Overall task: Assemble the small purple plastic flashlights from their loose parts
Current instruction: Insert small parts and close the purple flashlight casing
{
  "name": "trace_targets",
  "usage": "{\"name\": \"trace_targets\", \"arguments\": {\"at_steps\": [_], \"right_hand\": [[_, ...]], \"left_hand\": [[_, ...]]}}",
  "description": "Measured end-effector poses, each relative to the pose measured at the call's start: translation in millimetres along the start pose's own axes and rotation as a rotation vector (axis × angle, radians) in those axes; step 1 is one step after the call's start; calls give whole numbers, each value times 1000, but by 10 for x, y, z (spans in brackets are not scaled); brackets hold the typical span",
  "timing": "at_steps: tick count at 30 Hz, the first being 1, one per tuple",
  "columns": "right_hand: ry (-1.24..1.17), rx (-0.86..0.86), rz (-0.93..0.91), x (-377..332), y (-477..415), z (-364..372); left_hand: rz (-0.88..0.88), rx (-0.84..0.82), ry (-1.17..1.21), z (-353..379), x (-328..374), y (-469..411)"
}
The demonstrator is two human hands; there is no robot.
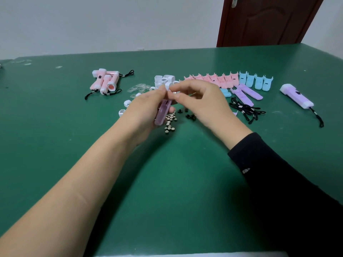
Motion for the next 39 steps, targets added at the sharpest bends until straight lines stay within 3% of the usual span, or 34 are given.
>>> {"name": "trace_targets", "arguments": {"at_steps": [4, 7, 13, 24, 39], "right_hand": [[-15, 78, -14, 11, 0, -47], [-198, 122, 53, 59, 4, -89], [-356, 80, 142, 108, -17, -99], [-96, 49, 119, 88, -11, -48], [-4, 60, 108, 73, -14, -41]], "left_hand": [[3, -71, 61, 20, 22, 22], [61, -93, 60, 17, 31, 27], [135, -44, 79, 12, 7, 23], [199, -65, 15, 3, -2, -10], [236, -111, -27, 14, -7, -21]]}}
Point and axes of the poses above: each hand's wrist, its own y-axis away from the middle knuckle, its own z-axis out of the palm, x = y × z, the point moved 3 cm from there along -y, towards the middle knuckle, and after that the axes turned 8 degrees about -x, right-handed, at the moved point
